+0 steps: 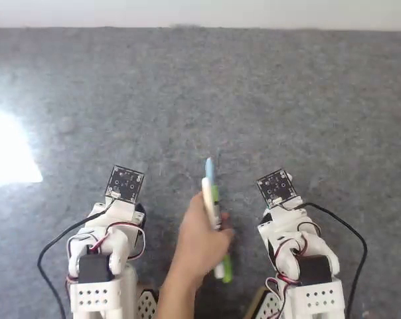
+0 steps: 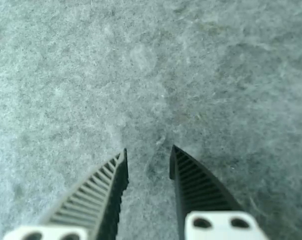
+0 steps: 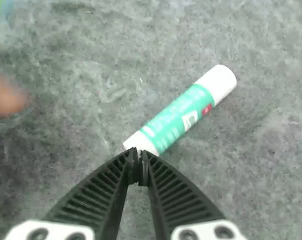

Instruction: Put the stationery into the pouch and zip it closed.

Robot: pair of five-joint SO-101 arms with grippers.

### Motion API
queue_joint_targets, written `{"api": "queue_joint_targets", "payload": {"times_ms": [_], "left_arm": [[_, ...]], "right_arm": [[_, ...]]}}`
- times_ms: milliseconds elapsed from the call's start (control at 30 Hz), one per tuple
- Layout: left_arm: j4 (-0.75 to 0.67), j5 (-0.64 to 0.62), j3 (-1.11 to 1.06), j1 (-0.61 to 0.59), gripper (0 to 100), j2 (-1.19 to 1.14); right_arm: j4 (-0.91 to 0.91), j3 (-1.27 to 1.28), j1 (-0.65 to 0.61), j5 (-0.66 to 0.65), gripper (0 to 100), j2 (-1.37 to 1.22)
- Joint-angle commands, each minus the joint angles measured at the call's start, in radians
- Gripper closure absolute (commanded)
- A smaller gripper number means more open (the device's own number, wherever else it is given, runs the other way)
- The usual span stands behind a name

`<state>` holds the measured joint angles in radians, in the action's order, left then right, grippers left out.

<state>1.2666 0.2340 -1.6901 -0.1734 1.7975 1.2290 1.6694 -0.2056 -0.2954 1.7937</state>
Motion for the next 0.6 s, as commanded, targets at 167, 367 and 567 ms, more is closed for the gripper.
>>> {"api": "queue_joint_targets", "payload": {"times_ms": [167,367,567], "left_arm": [[0.002,-0.006,0.007,0.005,87,0.018],[0.002,-0.006,0.007,0.005,87,0.018],[0.002,-0.006,0.007,0.005,87,0.018]], "right_arm": [[-0.004,0.014,-0.059,-0.009,98.4,0.021],[-0.004,0.014,-0.059,-0.009,98.4,0.021],[-0.004,0.014,-0.059,-0.009,98.4,0.019]]}}
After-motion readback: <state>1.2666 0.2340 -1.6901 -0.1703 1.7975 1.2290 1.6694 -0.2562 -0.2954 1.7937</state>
